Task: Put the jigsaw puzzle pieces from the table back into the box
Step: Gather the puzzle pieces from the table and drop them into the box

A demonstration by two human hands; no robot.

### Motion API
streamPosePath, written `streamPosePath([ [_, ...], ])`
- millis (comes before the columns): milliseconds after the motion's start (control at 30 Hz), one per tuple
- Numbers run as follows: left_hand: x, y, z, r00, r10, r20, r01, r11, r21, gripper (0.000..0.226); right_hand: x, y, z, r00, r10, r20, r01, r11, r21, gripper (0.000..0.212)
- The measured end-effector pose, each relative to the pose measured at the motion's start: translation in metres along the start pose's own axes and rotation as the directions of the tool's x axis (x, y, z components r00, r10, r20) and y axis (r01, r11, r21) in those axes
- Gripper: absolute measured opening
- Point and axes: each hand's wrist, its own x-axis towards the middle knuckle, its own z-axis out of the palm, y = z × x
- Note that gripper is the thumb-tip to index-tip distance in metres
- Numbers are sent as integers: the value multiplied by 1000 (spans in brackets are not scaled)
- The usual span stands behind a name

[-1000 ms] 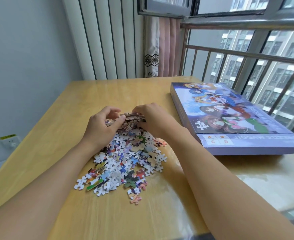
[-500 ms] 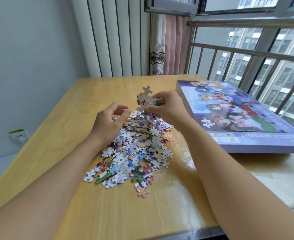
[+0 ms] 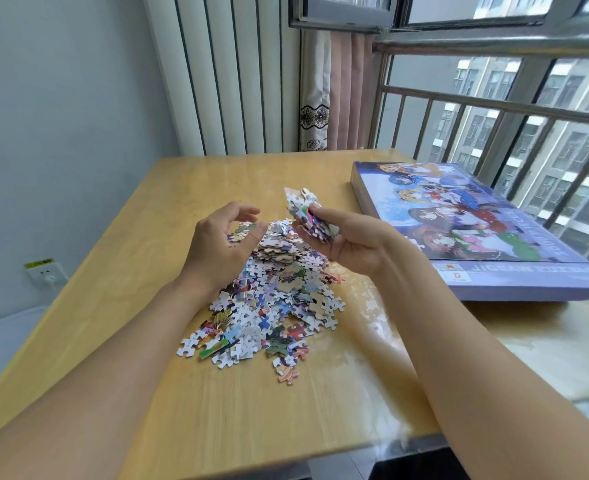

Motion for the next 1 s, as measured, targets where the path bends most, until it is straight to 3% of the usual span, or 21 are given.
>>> streamPosePath([
  [100,0,21,-6,987,147,62,-150,987,58,32,-19,3,-5,1000,20,-4,-20,1000,24,11],
  [200,-1,56,5,934,220,281,-253,964,86,56,-48,-9,-15,998,8,-54,-10,999,-37,11],
  [333,-8,94,44,887,128,444,-194,975,108,91,-80,-38,-37,993,-44,-109,34,995,-93,13],
  [467,-11,124,77,873,78,482,-130,989,77,99,-112,-67,-54,982,-113,-149,85,979,-183,8],
  [600,-14,144,106,819,161,551,-280,950,140,78,-132,-86,-60,972,-121,-201,74,971,-227,24],
  [733,-3,151,121,883,145,447,-237,959,156,12,-151,-93,-63,972,-157,-177,114,966,-231,37],
  [833,16,164,117,934,74,348,-120,987,112,36,-163,-99,-62,980,-163,-113,136,966,-218,36],
  [933,44,184,101,972,12,234,-15,1000,10,20,-172,-101,-59,990,-133,-53,117,963,-241,47],
  [1000,65,192,87,980,-6,198,21,997,-77,16,-175,-99,-58,994,-101,-46,85,958,-275,38],
])
